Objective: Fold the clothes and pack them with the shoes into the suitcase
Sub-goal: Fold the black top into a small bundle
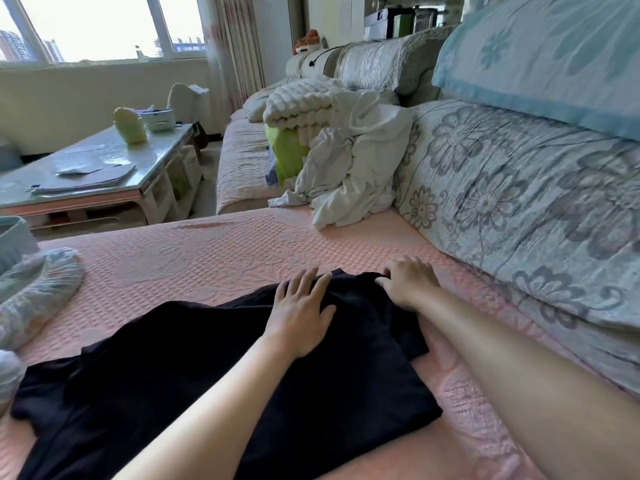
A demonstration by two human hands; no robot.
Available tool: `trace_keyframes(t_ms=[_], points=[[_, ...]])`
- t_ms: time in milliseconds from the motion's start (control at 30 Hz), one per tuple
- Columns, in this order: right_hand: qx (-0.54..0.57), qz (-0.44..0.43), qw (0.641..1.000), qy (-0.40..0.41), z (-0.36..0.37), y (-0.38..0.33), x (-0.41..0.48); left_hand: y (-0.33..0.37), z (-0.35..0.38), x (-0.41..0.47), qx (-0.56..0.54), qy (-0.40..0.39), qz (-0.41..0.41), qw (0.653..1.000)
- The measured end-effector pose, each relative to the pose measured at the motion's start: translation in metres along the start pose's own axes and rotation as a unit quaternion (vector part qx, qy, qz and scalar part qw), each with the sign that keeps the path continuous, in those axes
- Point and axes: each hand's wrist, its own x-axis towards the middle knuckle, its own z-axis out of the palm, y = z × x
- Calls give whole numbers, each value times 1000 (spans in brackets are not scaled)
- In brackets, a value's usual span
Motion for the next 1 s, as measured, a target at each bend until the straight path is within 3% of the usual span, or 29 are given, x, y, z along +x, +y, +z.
trace_keyframes(t_ms=[133, 267, 367, 467, 533, 633, 767, 900, 1000], points=[[-51, 61, 997, 22, -1, 7, 1, -4, 12, 2, -38, -26, -13, 999], [-140, -20, 987, 75, -2, -9, -8, -4, 6, -2, -34, -50, -9, 998], [-81, -74, 989, 101, -12, -25, -27, -3, -3, -20, -15, -27, -6, 999], [10, -59, 998, -10, -14, -36, -56, 7, -5, -48, -7, -108, 12, 994], [-11, -58, 995, -78, -13, -39, -76, 17, -4, -68, -12, -141, 35, 989], [-23, -48, 994, -93, -17, -38, -102, 26, -9, -98, -43, -149, 95, 983], [4, -3, 993, -117, -25, -37, -136, 23, -24, -135, -184, -75, 112, 974], [80, 0, 991, -104, -28, -37, -163, 10, -37, -170, -119, 44, 100, 987], [188, -29, 981, -45, -30, -40, -178, 2, -34, -193, -118, 64, 83, 988]])
